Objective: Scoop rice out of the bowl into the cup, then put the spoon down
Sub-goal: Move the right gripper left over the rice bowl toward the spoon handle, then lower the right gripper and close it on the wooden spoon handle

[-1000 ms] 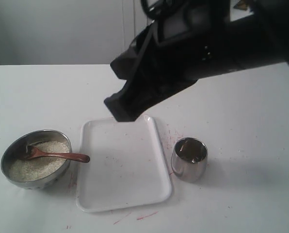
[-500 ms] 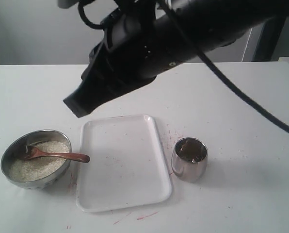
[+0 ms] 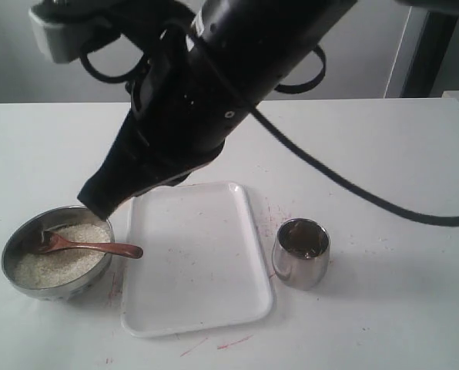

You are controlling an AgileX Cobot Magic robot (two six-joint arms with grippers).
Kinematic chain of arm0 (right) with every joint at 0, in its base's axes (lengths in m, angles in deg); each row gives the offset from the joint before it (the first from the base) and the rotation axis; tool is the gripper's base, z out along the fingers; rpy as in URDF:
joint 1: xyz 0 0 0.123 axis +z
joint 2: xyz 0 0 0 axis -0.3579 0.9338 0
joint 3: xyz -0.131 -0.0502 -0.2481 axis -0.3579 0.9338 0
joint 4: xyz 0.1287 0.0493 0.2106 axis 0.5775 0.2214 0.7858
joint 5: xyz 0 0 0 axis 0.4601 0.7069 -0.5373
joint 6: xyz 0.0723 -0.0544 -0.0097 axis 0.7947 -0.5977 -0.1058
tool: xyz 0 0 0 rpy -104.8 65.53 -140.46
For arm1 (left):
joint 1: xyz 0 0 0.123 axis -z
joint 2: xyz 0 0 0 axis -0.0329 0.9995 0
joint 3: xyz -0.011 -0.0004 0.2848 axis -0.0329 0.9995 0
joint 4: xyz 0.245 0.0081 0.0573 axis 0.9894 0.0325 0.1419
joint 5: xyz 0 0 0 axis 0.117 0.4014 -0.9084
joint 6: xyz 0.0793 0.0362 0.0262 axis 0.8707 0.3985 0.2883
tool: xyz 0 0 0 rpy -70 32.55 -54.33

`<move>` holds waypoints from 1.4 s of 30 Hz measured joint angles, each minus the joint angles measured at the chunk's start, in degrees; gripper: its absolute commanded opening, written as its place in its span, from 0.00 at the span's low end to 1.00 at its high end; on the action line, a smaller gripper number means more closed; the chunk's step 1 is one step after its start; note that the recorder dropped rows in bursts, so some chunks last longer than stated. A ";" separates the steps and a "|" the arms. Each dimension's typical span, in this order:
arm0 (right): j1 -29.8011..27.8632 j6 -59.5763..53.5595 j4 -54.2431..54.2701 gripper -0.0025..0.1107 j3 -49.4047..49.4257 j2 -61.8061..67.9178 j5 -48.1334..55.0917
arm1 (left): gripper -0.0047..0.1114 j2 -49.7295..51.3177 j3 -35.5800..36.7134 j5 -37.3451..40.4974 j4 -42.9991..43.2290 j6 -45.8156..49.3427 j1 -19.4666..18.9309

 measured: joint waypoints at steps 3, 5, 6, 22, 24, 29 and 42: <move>0.00 -0.10 0.04 0.02 0.00 2.90 -0.42 | 0.16 0.00 0.00 0.00 0.00 0.00 0.00; 0.00 -0.36 0.04 0.05 0.00 4.84 -1.72 | 0.16 0.00 0.00 0.00 0.00 0.00 0.00; 0.00 -0.66 0.04 0.08 0.00 5.68 -2.30 | 0.16 0.00 0.00 0.00 0.00 0.00 0.00; 0.00 -4.16 2.29 0.55 0.00 13.59 -9.26 | 0.16 0.00 0.00 0.00 0.00 0.00 0.00; 0.00 -4.74 2.42 0.55 0.00 14.61 -10.32 | 0.16 0.00 0.00 0.00 0.00 0.00 0.00; 0.00 -7.70 2.52 0.55 0.00 17.11 -11.65 | 0.16 0.00 0.00 0.00 0.00 0.00 0.00; 0.00 -11.02 2.52 0.55 -0.22 22.81 -15.78 | 0.16 0.00 0.00 0.00 0.00 0.00 0.00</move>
